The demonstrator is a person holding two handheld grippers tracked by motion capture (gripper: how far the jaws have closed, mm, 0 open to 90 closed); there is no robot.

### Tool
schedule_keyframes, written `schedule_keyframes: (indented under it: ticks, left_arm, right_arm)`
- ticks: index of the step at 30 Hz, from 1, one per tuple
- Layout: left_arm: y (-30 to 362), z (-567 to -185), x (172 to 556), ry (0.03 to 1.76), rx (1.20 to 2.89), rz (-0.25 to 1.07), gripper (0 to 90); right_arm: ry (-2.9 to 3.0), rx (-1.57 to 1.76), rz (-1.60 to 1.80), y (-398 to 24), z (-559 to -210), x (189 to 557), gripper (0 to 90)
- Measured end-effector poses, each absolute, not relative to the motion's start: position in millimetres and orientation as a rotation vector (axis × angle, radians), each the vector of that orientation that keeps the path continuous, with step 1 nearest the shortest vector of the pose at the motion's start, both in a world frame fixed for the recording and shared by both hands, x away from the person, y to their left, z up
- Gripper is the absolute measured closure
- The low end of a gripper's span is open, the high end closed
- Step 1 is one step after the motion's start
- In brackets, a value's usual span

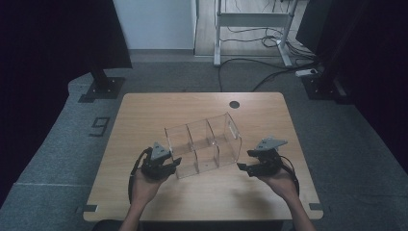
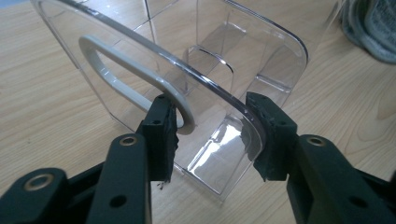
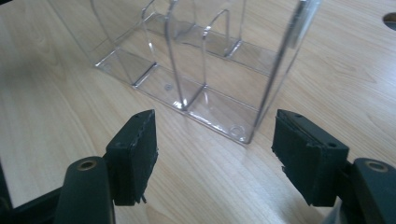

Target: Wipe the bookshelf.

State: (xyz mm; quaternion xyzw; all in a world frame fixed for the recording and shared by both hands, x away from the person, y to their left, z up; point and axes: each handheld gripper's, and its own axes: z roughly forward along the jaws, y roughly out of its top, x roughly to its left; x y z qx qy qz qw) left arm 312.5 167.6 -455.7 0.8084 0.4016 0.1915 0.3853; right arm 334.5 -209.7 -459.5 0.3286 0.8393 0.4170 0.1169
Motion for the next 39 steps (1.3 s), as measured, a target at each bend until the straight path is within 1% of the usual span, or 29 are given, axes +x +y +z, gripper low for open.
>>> schedule_keyframes:
  ticks: [8, 11, 15, 16, 18, 22, 27, 32, 39]
  left_arm:
    - [173, -455, 315, 1.008, 2.068, 0.466, 60.9]
    - [173, -455, 315, 0.992, 2.073, 0.455, 63.0]
    - [174, -455, 315, 0.968, 2.074, 0.438, 65.9]
    - [174, -456, 315, 0.963, 2.071, 0.429, 66.1]
    - [175, -456, 315, 0.962, 2.063, 0.418, 65.1]
    - [178, -457, 311, 0.953, 2.081, 0.404, 61.5]
    - [183, -458, 309, 0.944, 2.088, 0.381, 63.9]
    - [182, -457, 312, 0.923, 2.105, 0.393, 68.6]
    - [183, -456, 327, 0.927, 2.109, 0.38, 69.8]
  right_arm:
    - [2.428, 0.976, 1.236, -211, -459, 336, 30.1]
    - [2.427, 0.97, 1.238, -210, -458, 335, 31.5]
    - [2.437, 0.965, 1.221, -209, -457, 334, 40.0]
    - [2.445, 0.963, 1.223, -209, -457, 333, 40.7]
    - [2.458, 0.952, 1.228, -209, -456, 332, 43.9]
    - [2.451, 0.954, 1.213, -208, -454, 329, 47.5]
    - [2.457, 0.957, 1.2, -208, -452, 327, 55.8]
    - [2.438, 0.959, 1.164, -205, -451, 330, 58.2]
    - [2.416, 0.987, 1.163, -203, -452, 343, 58.9]
